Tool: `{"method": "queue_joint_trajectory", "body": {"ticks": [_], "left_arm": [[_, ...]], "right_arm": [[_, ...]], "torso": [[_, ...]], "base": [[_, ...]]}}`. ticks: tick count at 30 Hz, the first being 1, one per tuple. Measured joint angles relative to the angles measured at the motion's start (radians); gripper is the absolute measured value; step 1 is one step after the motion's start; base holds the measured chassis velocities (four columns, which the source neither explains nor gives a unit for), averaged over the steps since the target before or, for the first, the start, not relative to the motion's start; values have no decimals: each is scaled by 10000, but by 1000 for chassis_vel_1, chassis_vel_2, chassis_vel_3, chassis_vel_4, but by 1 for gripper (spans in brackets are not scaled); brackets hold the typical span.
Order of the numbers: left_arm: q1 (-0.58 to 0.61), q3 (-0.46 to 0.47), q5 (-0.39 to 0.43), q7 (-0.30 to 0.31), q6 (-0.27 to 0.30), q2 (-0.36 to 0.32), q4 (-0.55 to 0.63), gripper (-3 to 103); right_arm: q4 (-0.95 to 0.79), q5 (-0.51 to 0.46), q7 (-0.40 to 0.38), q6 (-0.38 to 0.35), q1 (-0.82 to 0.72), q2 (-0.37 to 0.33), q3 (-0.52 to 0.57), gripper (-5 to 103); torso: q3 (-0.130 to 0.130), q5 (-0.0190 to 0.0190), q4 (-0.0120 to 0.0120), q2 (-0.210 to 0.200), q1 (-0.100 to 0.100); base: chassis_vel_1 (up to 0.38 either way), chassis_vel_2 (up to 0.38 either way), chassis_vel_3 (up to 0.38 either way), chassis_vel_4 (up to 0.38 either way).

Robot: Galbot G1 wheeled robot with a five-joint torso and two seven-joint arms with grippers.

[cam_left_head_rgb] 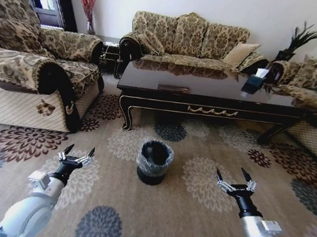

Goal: Move to the front of the table and pick up the trash from the floor, then place it into the trash bin.

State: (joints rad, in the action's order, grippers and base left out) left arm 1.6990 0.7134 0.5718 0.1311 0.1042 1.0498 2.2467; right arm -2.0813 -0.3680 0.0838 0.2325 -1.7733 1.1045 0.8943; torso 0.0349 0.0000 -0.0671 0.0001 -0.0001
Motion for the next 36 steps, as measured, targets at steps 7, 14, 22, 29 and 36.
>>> {"method": "queue_joint_trajectory", "body": {"ticks": [7,14,22,29,36], "left_arm": [[-4,0,0,4,0,-1,0,100],[-6,-1,1,6,1,-2,-1,100],[-5,-5,2,5,1,-2,-1,100],[-5,-4,2,6,1,-2,-1,100],[-5,-2,2,6,1,-3,-2,100]], "right_arm": [[-1,-3,-4,-1,8,0,0,100],[-2,-3,-5,-2,12,0,-1,100],[-1,-4,-7,-2,6,-4,0,100],[-2,-4,-6,-2,7,-3,-3,100],[-2,-4,-6,-1,7,-2,-3,100]], "torso": [[5,0,0,0,2],[6,-1,1,0,2],[3,7,-2,-1,2],[3,-4,1,-1,2],[4,-3,0,-1,3]], "base": [[18,-95,-26,91],[-93,-93,113,109],[-71,-231,66,215],[131,-162,-146,156],[256,-233,-266,219]]}}
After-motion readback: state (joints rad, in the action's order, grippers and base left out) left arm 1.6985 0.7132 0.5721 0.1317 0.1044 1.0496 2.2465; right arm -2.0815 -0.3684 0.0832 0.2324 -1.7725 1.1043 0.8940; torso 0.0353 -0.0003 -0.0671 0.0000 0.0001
